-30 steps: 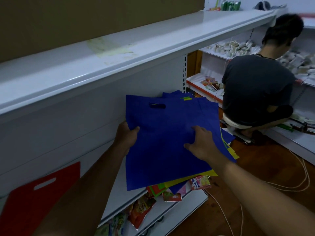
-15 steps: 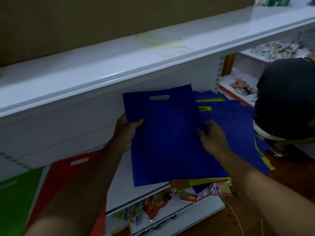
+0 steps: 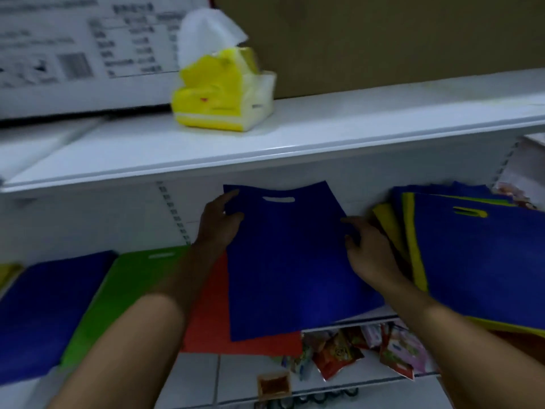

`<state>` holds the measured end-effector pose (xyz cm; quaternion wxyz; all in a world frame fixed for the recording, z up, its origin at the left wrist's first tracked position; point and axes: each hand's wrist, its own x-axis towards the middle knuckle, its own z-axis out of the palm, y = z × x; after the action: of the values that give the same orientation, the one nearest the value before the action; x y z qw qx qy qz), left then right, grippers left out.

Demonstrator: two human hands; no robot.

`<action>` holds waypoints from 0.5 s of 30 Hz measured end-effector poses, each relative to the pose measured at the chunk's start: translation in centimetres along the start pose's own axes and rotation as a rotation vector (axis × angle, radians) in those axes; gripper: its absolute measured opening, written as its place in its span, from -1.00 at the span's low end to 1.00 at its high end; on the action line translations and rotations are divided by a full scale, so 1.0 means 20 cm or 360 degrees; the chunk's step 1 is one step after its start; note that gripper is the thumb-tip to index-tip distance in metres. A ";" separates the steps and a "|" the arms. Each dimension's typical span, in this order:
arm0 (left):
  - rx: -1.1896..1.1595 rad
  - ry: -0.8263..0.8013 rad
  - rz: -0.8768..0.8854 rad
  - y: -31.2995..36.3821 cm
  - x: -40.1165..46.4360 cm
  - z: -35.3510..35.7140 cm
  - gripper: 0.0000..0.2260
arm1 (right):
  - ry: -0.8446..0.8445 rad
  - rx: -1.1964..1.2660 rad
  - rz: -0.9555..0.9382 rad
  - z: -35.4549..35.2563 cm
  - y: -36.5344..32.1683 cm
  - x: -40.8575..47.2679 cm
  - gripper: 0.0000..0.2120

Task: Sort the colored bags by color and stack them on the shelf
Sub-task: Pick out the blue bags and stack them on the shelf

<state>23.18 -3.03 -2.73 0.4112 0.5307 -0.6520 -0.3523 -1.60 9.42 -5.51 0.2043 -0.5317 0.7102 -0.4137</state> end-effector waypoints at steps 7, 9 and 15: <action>0.0010 0.0321 -0.0238 -0.36 -0.15 -0.82 -0.71 | -0.0272 0.0073 -0.0130 0.61 -0.52 -0.21 -0.62; 0.0036 0.0366 -0.0282 -0.44 -0.19 -1.03 -0.67 | -0.0325 0.0066 -0.0170 0.77 -0.65 -0.25 -0.61; 0.0107 0.0545 -0.0426 -0.64 -0.37 -1.56 -0.60 | -0.0517 0.0073 -0.0306 1.19 -0.94 -0.39 -0.58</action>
<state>57.34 1.13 -2.46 0.4476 0.6781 -0.5077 -0.2866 29.61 5.98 -5.16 0.2879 -0.6520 0.6042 -0.3562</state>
